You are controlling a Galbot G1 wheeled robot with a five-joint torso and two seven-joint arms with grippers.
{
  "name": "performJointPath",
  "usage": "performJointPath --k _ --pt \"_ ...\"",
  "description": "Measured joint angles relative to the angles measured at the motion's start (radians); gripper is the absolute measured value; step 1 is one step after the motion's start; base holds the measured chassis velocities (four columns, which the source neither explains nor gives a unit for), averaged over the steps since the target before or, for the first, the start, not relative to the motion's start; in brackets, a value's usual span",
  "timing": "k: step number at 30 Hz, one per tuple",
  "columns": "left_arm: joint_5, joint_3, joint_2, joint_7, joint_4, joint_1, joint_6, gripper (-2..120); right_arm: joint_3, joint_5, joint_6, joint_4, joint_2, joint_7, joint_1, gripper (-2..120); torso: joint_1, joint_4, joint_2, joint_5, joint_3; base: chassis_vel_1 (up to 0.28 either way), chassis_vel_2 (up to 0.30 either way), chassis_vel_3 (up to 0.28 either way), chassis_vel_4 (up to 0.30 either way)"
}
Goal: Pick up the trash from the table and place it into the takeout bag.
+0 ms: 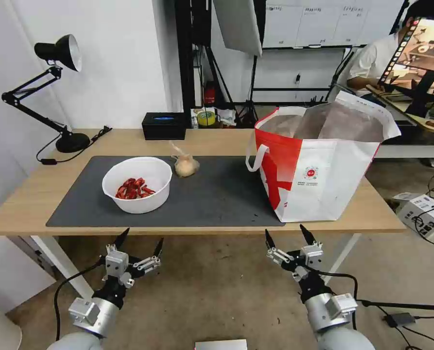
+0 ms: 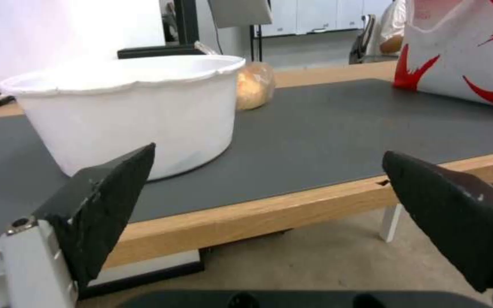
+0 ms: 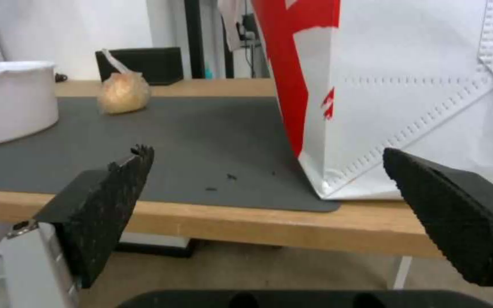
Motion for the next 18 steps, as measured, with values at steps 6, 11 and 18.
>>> performJointPath --k 6,11,18 --pt "0.001 0.0 -0.001 0.0 0.002 0.001 -0.002 100 -0.002 -0.002 0.0 -0.007 -0.003 -0.004 0.0 100 0.0 0.0 0.0 0.0 0.0 0.0 0.0 0.0 0.0" --pt "0.002 0.001 -0.001 0.001 0.003 0.0 -0.003 100 -0.025 0.004 -0.006 -0.01 -0.014 -0.007 0.023 100 0.0 -0.0001 0.0 0.0 0.0 0.0 0.0 0.0 0.0" --pt "0.004 0.002 0.0 0.001 0.005 -0.001 -0.003 100 -0.135 0.043 -0.043 -0.06 -0.053 -0.008 0.185 100 0.0 0.0001 0.0 0.0003 0.0 0.0 0.0 0.0 0.0"
